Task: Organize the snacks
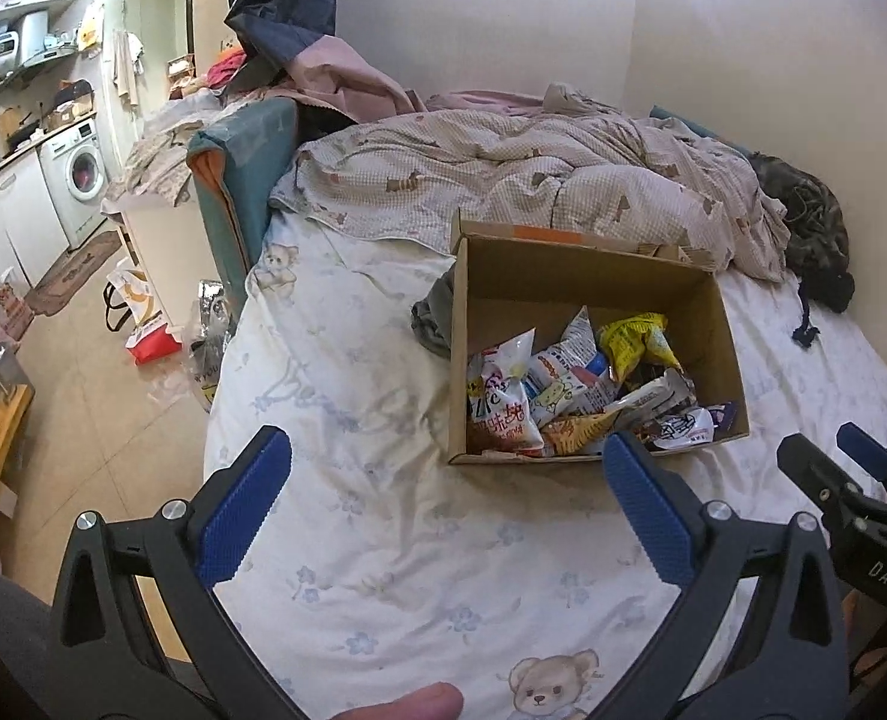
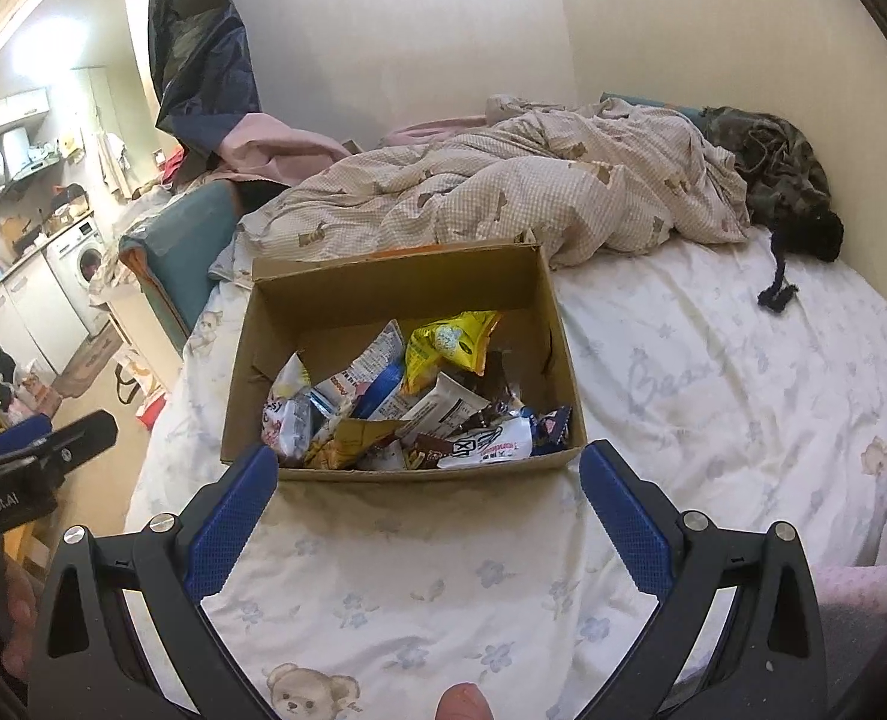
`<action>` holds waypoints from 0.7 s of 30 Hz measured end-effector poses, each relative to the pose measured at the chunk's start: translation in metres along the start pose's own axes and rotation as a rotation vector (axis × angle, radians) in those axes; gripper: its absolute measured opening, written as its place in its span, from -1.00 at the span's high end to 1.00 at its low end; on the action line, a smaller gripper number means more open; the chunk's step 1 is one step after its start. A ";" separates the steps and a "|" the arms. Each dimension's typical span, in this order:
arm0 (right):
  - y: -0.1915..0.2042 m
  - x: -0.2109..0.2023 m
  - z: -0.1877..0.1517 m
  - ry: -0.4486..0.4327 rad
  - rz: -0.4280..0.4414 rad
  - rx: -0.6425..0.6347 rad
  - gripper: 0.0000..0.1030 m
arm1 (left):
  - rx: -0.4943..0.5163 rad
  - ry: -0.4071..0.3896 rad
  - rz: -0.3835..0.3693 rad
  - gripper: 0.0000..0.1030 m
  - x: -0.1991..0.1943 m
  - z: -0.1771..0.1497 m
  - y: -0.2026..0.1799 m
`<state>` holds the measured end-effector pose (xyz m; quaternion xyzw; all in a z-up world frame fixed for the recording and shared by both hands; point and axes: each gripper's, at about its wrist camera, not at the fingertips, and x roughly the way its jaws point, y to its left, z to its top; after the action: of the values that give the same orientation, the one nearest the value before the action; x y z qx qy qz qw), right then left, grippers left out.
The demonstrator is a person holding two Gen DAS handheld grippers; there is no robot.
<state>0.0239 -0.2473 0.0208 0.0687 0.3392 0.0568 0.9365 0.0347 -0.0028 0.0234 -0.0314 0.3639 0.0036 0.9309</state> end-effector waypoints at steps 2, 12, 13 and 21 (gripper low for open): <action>0.000 -0.001 0.000 -0.004 -0.005 0.000 -1.00 | 0.001 -0.003 0.004 -0.99 0.000 0.000 0.000; -0.004 -0.002 0.002 -0.015 -0.011 0.014 -1.00 | 0.024 0.005 -0.004 -0.99 0.001 -0.003 -0.006; -0.004 -0.002 0.002 -0.015 -0.010 0.015 -1.00 | 0.024 0.006 -0.005 -0.99 0.001 -0.003 -0.005; -0.004 -0.002 0.002 -0.015 -0.011 0.015 -1.00 | 0.023 0.006 -0.003 -0.99 0.001 -0.003 -0.005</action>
<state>0.0240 -0.2520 0.0230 0.0742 0.3328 0.0488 0.9388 0.0335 -0.0084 0.0210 -0.0215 0.3666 -0.0022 0.9301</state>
